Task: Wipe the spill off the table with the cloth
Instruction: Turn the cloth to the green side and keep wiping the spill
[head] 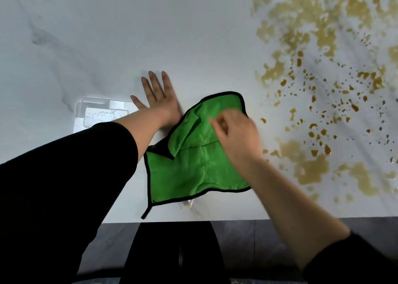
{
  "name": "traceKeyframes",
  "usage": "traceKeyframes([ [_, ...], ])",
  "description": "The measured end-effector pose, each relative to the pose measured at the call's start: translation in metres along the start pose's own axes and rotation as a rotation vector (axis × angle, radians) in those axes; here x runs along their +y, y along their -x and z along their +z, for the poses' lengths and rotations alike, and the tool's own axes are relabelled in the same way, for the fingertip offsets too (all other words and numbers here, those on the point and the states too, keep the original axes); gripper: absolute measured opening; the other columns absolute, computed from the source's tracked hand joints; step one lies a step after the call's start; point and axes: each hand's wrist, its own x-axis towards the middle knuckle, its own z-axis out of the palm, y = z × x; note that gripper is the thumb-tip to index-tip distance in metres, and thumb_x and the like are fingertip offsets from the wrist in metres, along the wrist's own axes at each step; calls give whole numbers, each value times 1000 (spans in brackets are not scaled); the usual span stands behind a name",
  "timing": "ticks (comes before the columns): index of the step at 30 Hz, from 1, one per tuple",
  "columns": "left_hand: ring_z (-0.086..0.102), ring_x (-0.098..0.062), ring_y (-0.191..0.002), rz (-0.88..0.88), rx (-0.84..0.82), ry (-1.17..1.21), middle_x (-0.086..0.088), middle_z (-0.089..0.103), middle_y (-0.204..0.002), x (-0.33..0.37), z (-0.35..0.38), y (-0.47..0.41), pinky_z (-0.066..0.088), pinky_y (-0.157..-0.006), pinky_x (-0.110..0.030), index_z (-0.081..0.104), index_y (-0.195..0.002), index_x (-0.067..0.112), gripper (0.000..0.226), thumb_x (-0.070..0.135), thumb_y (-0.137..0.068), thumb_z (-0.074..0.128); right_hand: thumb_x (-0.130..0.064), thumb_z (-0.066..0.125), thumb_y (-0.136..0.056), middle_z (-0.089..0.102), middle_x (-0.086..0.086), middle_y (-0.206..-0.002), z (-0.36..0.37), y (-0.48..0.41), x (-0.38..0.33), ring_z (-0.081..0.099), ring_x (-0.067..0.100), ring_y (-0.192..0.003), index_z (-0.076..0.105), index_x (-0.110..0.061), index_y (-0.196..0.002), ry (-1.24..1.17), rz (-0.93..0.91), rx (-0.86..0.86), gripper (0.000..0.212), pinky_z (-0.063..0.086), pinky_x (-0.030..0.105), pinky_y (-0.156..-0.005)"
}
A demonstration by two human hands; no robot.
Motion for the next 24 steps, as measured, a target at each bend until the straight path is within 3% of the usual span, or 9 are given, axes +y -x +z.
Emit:
traceKeyframes([
  [2, -31, -36, -142, -2, -39, 40, -16, -35, -155, -1, -2, -1, -8, -108, -70, -30, -148, 17, 108, 6, -53, 21, -51, 44, -91, 59, -4, -80, 16, 33, -4, 58, 15, -73, 61, -19, -85, -30, 163, -153, 37, 53, 41, -76],
  [4, -35, -35, -140, -3, -58, 54, -14, -39, -153, 0, -4, 0, -9, -108, -70, -33, -146, 18, 112, 7, -48, 20, -55, 52, -88, 58, -3, -102, 38, 56, -9, 55, 17, -95, 61, -20, -104, 32, 249, -231, 40, 45, 38, -88],
  [6, -35, -35, -140, 0, -58, 55, -14, -40, -152, 0, -4, 1, -10, -108, -70, -34, -146, 18, 111, 6, -49, 19, -55, 60, -84, 52, -1, -109, 55, 61, -18, 49, 19, -102, 57, -18, -112, 48, 320, -181, 47, 38, 35, -86],
  [10, -34, -35, -141, 4, -54, 29, -14, -38, -153, 2, -5, 3, -9, -107, -69, -33, -146, 18, 109, 5, -50, 17, -34, 58, -86, 54, -1, -102, 59, 48, -32, 50, 21, -99, 62, -15, -101, -18, 367, -153, 24, 36, 34, -85],
  [14, -36, -34, -140, 9, -77, 50, -13, -41, -152, 1, -7, 2, -8, -107, -72, -36, -144, 19, 106, 4, -66, 35, -27, 63, -82, 54, -10, -99, 12, 67, -32, 50, 14, -99, 62, -20, -92, -309, 455, -86, 13, 39, 28, -89],
  [16, -40, -33, -137, 8, -103, 75, -12, -44, -150, -1, -8, 1, -12, -104, -72, -40, -141, 21, 129, 44, -76, 68, -27, 62, -78, 57, -16, -101, -22, 83, -37, 55, 11, -100, 56, -26, -84, -482, 466, 5, 9, 40, 18, -84],
  [18, -43, -31, -136, 11, -133, 81, -11, -46, -149, -1, -10, 4, -14, -103, -71, -43, -139, 22, 153, 82, -54, 68, -33, 54, -76, 64, -19, -105, -54, 91, -41, 60, 5, -98, 48, -32, -83, -641, 464, 92, 9, 44, 16, -79],
  [21, -43, -31, -135, 18, -143, 86, -10, -46, -149, -1, -11, 5, -14, -103, -72, -43, -139, 23, 159, 92, -42, 64, -27, 51, -83, 61, -17, -69, -84, 89, -41, 51, 0, -55, 46, -29, -85, -765, 499, 153, 7, 38, 16, -50],
  [24, -45, -30, -135, 27, -141, 96, -9, -47, -148, -3, -12, 4, -15, -103, -71, -45, -137, 25, 161, 93, -39, 63, -7, 51, -92, 43, -3, -53, -103, 78, -40, 36, 11, -52, 46, -21, -84, -855, 594, 151, 17, 35, 26, -53],
])
